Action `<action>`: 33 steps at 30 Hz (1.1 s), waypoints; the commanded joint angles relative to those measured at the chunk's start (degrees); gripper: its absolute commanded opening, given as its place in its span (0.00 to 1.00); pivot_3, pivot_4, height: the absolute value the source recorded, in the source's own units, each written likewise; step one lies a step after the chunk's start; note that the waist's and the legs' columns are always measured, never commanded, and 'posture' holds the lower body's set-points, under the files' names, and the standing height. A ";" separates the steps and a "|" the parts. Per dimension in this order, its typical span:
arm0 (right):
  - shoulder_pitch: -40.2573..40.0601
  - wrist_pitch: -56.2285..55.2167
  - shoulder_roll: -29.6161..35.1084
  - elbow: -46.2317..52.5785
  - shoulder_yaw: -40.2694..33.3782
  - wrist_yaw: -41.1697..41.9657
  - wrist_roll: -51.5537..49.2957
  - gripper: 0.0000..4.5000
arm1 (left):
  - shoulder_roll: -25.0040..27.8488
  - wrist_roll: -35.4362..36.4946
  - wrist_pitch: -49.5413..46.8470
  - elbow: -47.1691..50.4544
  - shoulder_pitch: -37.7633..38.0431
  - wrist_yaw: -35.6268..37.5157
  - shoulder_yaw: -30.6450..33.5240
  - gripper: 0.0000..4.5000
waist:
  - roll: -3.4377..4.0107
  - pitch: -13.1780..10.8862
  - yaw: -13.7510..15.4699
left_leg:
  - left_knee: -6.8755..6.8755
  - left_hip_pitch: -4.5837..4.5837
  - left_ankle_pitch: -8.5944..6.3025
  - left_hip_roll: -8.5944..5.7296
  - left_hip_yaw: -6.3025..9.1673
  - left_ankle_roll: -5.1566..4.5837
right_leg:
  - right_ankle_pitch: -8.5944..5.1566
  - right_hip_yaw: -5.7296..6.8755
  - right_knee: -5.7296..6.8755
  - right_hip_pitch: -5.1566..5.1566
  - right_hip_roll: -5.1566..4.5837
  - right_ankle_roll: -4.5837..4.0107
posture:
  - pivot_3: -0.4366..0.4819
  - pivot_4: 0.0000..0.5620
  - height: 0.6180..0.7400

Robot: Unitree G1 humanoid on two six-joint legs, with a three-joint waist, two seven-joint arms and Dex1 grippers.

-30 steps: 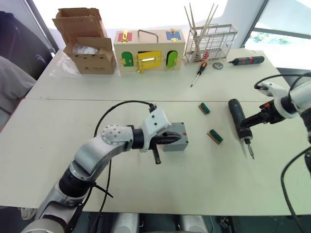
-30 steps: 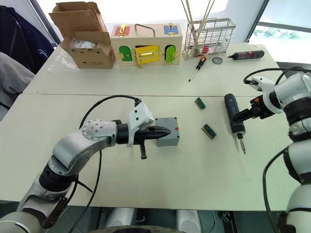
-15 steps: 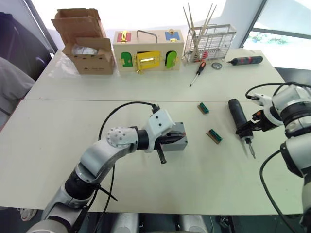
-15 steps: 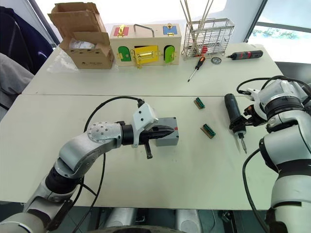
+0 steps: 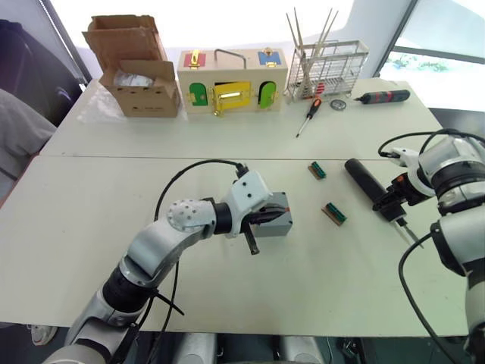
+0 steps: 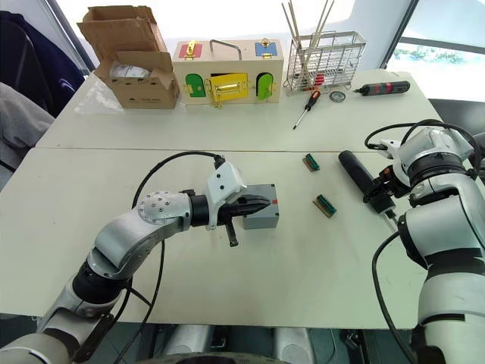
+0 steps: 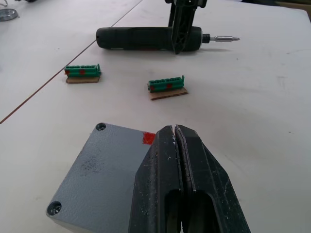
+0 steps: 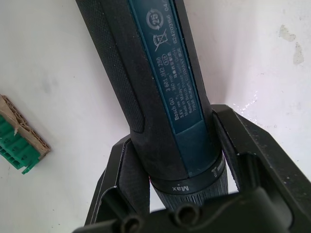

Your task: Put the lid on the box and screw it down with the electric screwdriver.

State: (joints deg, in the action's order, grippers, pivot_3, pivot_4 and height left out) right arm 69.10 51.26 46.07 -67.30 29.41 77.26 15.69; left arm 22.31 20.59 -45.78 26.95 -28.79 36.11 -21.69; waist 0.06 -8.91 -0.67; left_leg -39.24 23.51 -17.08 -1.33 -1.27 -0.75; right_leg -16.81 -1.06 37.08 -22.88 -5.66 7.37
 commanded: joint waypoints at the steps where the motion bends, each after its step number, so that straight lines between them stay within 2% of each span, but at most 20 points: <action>1: 1.06 -1.71 0.18 -0.98 -3.84 -3.09 -0.88 0.39 | 0.26 -0.41 1.39 0.40 0.03 0.75 0.19 0.00 | 0.00 0.00 -0.09 | 0.02 -0.06 0.00 0.00 0.00 0.00 | 0.00 0.00 -0.01 0.07 0.00 0.00 | 0.48 0.27 1.00; 5: 9.24 -0.89 1.66 -1.84 -12.81 -8.86 -5.37 0.39 | 1.93 -0.34 1.78 0.00 -0.08 2.13 1.50 0.00 | 0.28 -0.12 -0.27 | 0.02 -0.04 0.00 -0.01 -0.18 0.01 | 0.00 -0.08 -0.01 -0.06 -0.05 0.00 | 0.48 0.27 1.00; 7: 13.70 0.66 3.17 -1.84 -19.80 -14.43 -9.34 0.39 | 3.04 0.31 1.96 -0.53 -0.48 3.17 2.96 0.00 | 0.46 -0.20 -0.38 | 0.19 0.02 0.00 0.00 -0.35 0.01 | 0.00 -0.12 0.05 -0.35 -0.12 0.00 | 0.48 0.27 1.00; 10: 16.07 2.85 4.76 0.14 -28.21 -19.11 -14.58 0.39 | 4.11 1.29 1.92 -1.40 -1.21 4.53 5.11 0.00 | 0.50 -0.22 0.03 | 0.37 0.14 0.05 0.06 -0.35 0.09 | 0.00 -0.05 0.12 -0.62 -0.08 0.00 | 0.48 0.27 1.00; 11: 15.03 3.77 4.84 3.54 -32.33 -20.07 -17.68 0.39 | 4.50 1.72 1.87 -1.94 -1.63 5.14 6.04 0.00 | 0.48 -0.23 0.18 | 0.42 0.17 0.05 0.09 -0.31 0.09 | 0.00 -0.02 0.08 -0.61 -0.03 0.00 | 0.48 0.27 1.00; 12: 12.74 4.36 4.48 8.88 -36.78 -21.18 -20.93 0.39 | 4.80 2.15 1.82 -2.56 -2.05 5.65 6.90 0.00 | 0.46 -0.23 0.27 | 0.41 0.19 0.05 0.10 -0.25 0.10 | 0.00 0.03 0.07 -0.58 -0.01 0.00 | 0.48 0.27 1.00; 14: 3.34 5.55 0.89 27.42 -47.79 -24.83 -28.04 0.39 | 5.13 3.29 1.75 -4.23 -2.70 6.62 8.82 0.00 | 0.40 -0.21 0.26 | 0.32 0.23 0.05 0.10 -0.17 0.10 | 0.00 0.08 0.02 -0.42 0.02 0.00 | 0.48 0.27 1.00; 16: -7.12 5.29 -6.40 48.42 -58.17 -29.33 -35.15 0.39 | 4.66 4.68 1.33 -6.34 -3.25 7.29 10.76 0.00 | 0.31 -0.15 0.13 | 0.13 0.23 0.05 0.10 -0.11 0.09 | 0.00 0.09 0.06 -0.26 0.02 0.01 | 0.48 0.27 1.00; 18: -12.83 6.39 -12.44 61.16 -63.87 -34.28 -40.01 0.39 | 4.55 5.13 1.13 -7.74 -3.75 7.81 11.41 0.00 | 0.34 -0.16 0.10 | 0.06 0.25 0.05 0.08 -0.11 0.09 | 0.01 0.05 0.22 -0.34 -0.01 0.02 | 0.48 0.27 1.00; 20: -15.25 9.09 -17.90 68.94 -67.40 -39.97 -44.36 0.39 | 5.22 4.92 1.48 -8.73 -4.10 8.74 11.49 0.00 | 0.38 -0.17 0.17 | 0.09 0.38 0.06 0.07 -0.06 0.09 | 0.01 0.05 0.30 -0.50 -0.01 0.02 | 0.48 0.27 1.00; 23: -24.71 4.02 -29.25 85.54 -66.68 -43.96 -50.77 0.39 | 5.14 5.06 0.47 -10.31 -5.92 10.62 10.11 0.00 | 0.36 -0.16 0.16 | 0.05 0.69 0.09 0.04 0.02 0.14 | 0.01 0.07 0.54 -0.85 -0.01 0.02 | 0.48 0.27 1.00; 25: -30.28 2.46 -33.32 92.05 -62.84 -45.12 -52.68 0.39 | 5.16 4.60 0.37 -11.17 -6.61 11.81 8.85 0.00 | 0.36 -0.16 -0.01 | 0.09 0.70 0.09 0.03 0.09 0.14 | 0.01 0.10 0.63 -0.90 0.01 0.02 | 0.48 0.27 1.00; 29: -37.74 -0.74 -34.53 96.13 -54.48 -45.27 -52.85 0.39 | 4.38 2.90 0.79 -13.67 -8.39 12.69 6.29 0.00 | 0.36 -0.16 -0.19 | -0.03 0.62 0.14 -0.01 -0.06 0.19 | 0.01 0.01 0.72 -0.87 0.01 0.02 | 0.48 0.27 1.00; 33: -40.85 -3.95 -33.08 96.28 -50.70 -45.02 -52.94 0.39 | 4.91 0.91 1.24 -15.55 -9.26 14.01 3.21 0.00 | 0.36 -0.16 -0.16 | 0.01 0.52 0.15 0.00 0.00 0.19 | 0.01 0.01 0.73 -0.82 0.05 0.02 | 0.48 0.27 1.00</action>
State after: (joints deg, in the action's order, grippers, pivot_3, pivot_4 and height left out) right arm 27.18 50.73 12.21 25.24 -21.27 31.91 -35.35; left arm 26.62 22.54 -45.64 11.05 -37.00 49.28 -17.75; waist 0.42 -9.07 -0.83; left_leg -39.19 24.03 -16.93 -1.33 -1.26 -0.56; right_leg -16.80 -1.05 37.81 -23.71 -5.61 7.39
